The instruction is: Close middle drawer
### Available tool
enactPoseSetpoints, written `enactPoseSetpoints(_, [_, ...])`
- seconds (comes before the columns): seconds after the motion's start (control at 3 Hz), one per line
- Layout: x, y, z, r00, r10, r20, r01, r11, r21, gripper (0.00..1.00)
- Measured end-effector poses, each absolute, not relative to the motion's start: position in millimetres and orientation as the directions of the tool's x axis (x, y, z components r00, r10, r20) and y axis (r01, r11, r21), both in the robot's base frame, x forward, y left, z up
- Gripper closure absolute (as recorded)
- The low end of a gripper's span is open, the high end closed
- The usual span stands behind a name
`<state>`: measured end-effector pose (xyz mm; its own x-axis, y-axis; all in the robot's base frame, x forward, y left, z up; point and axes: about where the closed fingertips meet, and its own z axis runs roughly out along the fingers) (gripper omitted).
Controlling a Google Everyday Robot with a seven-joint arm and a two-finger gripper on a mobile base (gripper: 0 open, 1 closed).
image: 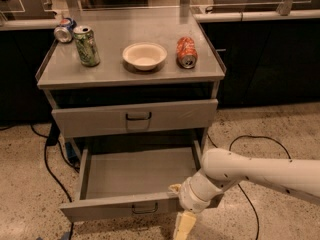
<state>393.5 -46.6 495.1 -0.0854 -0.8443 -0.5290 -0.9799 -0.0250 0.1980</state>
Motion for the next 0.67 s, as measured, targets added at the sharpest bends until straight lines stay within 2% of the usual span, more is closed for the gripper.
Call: enactPoseSetpoints(0.67, [391.8,-49.5,494.1,-0.087,-0.841,-0.534,-0.98,-0.024,0.196,0.0])
